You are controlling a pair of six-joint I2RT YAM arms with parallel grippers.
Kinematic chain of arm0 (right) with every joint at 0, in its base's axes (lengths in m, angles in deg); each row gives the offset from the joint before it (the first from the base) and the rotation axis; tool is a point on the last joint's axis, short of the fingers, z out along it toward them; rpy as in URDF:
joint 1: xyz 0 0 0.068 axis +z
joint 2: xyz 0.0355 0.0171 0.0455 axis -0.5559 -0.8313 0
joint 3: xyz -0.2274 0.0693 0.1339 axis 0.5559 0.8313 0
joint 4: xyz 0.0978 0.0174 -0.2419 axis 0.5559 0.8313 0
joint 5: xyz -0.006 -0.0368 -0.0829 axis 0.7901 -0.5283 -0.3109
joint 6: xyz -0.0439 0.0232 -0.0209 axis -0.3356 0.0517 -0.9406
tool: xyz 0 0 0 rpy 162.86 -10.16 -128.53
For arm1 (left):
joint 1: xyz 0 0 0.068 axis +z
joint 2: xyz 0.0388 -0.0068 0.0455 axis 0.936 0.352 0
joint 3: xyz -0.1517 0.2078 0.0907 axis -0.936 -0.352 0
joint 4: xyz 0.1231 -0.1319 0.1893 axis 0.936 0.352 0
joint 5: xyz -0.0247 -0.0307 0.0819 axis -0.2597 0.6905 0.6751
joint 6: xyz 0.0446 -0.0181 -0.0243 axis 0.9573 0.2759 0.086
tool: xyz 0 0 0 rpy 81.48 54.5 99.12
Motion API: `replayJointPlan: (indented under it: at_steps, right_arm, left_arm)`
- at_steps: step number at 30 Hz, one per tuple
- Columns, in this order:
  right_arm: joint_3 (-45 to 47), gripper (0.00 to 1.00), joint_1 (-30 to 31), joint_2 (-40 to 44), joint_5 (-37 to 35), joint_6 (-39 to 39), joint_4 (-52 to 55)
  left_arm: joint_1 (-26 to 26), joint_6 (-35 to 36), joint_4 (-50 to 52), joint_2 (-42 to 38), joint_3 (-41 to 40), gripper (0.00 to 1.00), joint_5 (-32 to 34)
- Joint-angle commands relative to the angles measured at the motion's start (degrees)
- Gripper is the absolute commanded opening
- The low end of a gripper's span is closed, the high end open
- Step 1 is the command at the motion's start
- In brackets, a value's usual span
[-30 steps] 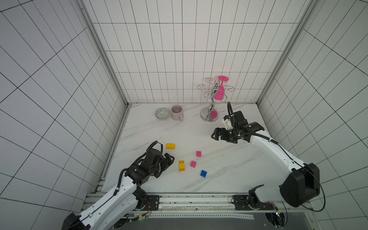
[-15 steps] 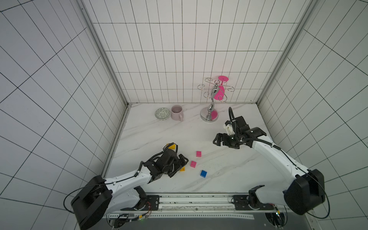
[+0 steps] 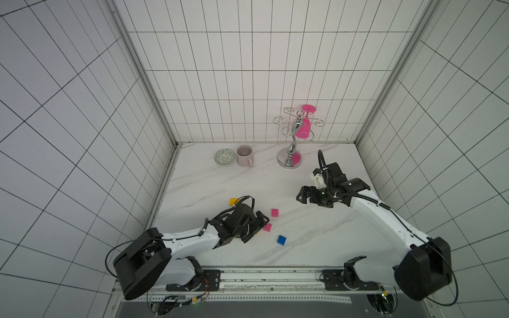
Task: Assemble the letter s with lego
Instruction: Adjust the lego brick at the center of the board.
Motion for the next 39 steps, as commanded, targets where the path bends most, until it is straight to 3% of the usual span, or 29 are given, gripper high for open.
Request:
replayJointPlan:
  at_steps: [1, 13, 21, 24, 30, 33, 39]
  right_arm:
    - [1.8, 0.99, -0.4, 1.8, -0.6, -0.3, 1.6]
    - [1.8, 0.99, -0.1, -0.3, 0.2, 2.0, 2.3]
    - [1.2, 0.99, 0.6, -0.8, 0.1, 3.2, 1.9]
    - [1.2, 0.99, 1.4, -0.8, -0.4, 4.0, 2.0]
    - [-1.9, 1.00, 4.8, -3.5, -1.6, 4.8, 5.4]
    - [-4.4, 0.96, 7.0, -6.6, -2.3, 4.2, 7.3]
    - [-8.1, 0.88, 12.0, -14.0, -3.6, 4.8, 7.1]
  left_arm:
    - [-0.1, -1.9, -1.0, 1.7, 1.0, 0.98, 2.0]
    - [-0.1, -4.8, -2.7, -3.4, -0.1, 0.98, 3.9]
    - [-0.1, -4.7, -6.6, 0.2, 0.8, 0.98, 1.2]
    - [-0.2, -2.8, -2.0, -3.3, 1.8, 0.98, 0.4]
    - [0.5, 9.9, 19.3, -15.5, 10.1, 0.98, 5.7]
    - [6.4, 17.8, 26.9, -21.2, 13.2, 0.98, 4.3]
    - [29.7, 32.9, 38.5, -19.9, 14.6, 0.98, -5.5]
